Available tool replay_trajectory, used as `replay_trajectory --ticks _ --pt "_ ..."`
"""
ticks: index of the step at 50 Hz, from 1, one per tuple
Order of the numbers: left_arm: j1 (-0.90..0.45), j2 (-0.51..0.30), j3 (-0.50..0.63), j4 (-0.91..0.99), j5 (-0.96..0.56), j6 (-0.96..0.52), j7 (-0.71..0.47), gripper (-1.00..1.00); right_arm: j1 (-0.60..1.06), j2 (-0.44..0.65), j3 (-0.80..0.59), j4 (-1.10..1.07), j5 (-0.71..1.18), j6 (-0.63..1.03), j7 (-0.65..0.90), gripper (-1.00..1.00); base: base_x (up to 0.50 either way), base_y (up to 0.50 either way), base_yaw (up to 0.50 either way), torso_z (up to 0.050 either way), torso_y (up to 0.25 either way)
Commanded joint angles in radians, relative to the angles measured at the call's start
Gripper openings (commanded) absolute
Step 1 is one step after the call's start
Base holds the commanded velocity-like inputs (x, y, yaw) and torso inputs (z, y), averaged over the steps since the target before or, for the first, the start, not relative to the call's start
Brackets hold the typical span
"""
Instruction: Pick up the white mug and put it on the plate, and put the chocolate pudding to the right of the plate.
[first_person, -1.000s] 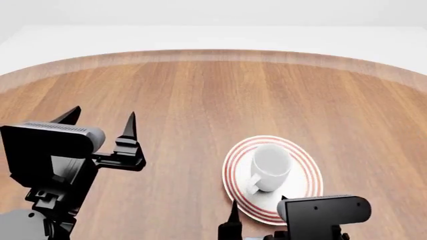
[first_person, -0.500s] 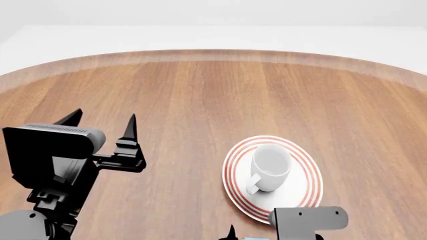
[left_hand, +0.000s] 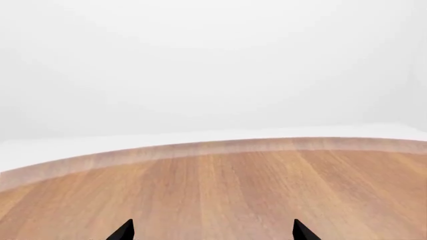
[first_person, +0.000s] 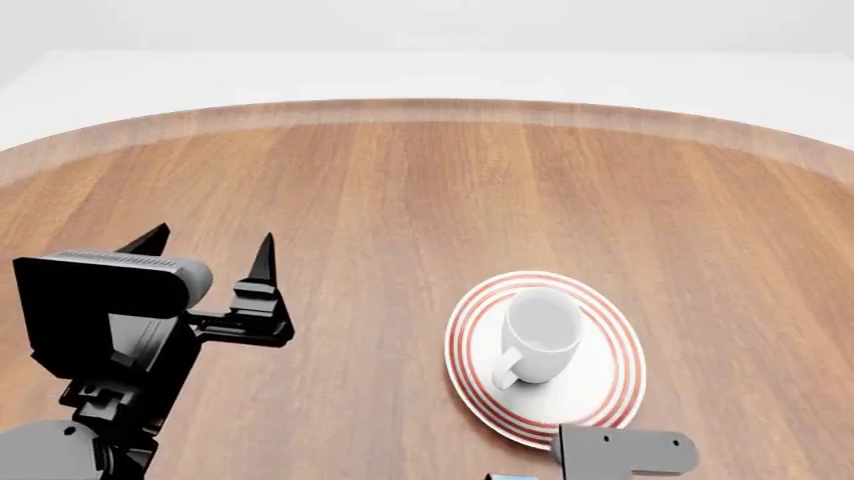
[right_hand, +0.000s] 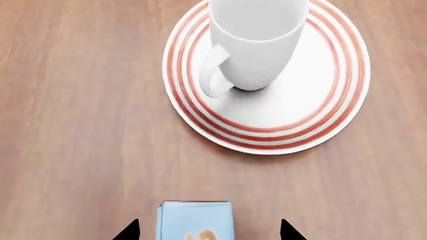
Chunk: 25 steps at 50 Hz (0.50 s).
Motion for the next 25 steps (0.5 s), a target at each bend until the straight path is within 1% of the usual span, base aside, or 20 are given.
replay_trajectory --ticks 1,14,25 --pt "0.009 -0.001 -0.002 -0.010 -0.006 0.010 0.007 1.00 -0.052 -0.032 0.011 0.029 -0.008 0.048 0.000 1.00 0.00 0.00 0.00 0.000 0.000" --pt "0.020 0.005 -0.002 -0.017 -0.002 0.018 0.005 1.00 -0.063 -0.072 0.016 0.031 -0.011 0.122 -0.001 1.00 0.00 0.00 0.00 0.000 0.000" --pt "0.027 0.007 -0.003 -0.025 -0.001 0.023 0.009 1.00 -0.093 -0.061 0.028 0.066 -0.023 0.106 -0.037 1.00 0.00 0.00 0.00 0.000 0.000"
